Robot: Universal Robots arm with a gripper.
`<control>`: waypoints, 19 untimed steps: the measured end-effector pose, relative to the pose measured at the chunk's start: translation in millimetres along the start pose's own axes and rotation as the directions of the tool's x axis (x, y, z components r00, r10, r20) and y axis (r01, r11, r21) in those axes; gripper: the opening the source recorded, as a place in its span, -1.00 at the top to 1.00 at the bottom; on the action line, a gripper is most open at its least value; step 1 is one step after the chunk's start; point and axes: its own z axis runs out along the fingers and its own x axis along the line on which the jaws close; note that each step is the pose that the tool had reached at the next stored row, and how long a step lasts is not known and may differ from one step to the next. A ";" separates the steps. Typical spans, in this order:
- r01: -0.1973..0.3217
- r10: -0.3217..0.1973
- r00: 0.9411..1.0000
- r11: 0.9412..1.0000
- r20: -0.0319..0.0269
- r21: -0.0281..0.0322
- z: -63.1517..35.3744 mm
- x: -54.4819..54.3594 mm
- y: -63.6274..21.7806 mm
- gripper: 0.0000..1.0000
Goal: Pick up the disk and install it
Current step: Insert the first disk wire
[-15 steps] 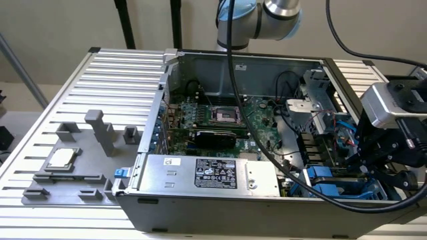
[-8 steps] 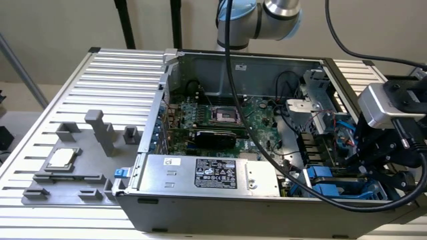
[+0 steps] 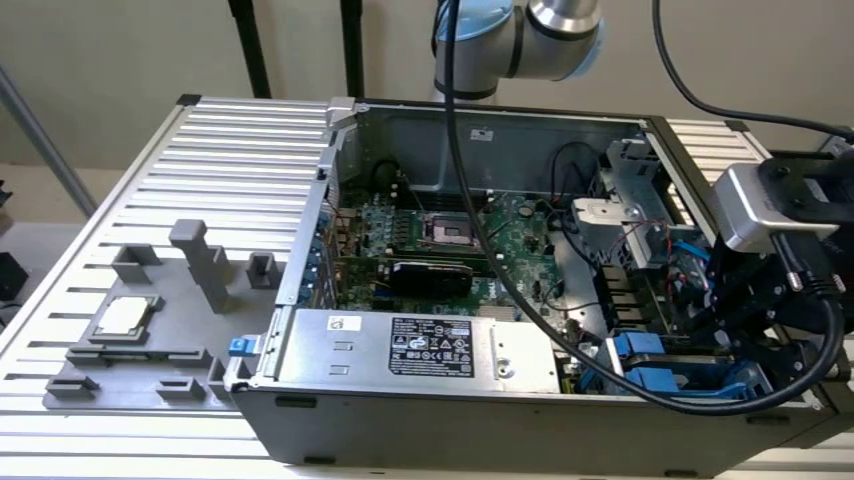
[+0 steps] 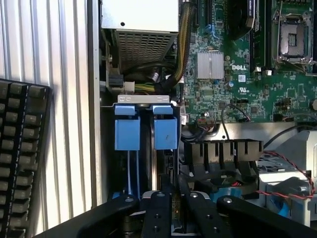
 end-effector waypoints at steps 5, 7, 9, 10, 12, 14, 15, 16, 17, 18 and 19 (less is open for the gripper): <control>-0.008 0.008 1.000 1.000 0.000 0.005 1.5 -0.9 0.2 0.67; -0.010 0.010 1.000 1.000 -0.001 0.007 2.0 -1.1 0.5 0.67; -0.011 0.011 1.000 1.000 -0.002 0.008 2.6 -1.5 0.8 0.67; -0.011 0.011 1.000 1.000 -0.003 0.009 2.8 -1.7 1.0 0.67; -0.011 0.011 1.000 1.000 -0.006 0.010 3.1 -2.1 1.2 0.67; -0.013 0.013 1.000 1.000 -0.010 0.011 3.4 -2.2 1.2 0.67; -0.013 0.014 1.000 1.000 -0.013 0.011 3.5 -2.3 1.3 0.67; -0.015 0.015 1.000 1.000 -0.014 0.011 3.5 -2.4 1.3 0.67; -0.015 0.016 1.000 1.000 -0.016 0.012 3.5 -2.5 1.3 0.67; -0.016 0.016 1.000 1.000 -0.019 0.012 3.4 -2.6 1.3 0.67; -0.016 0.017 1.000 1.000 -0.021 0.012 3.3 -2.7 1.3 0.67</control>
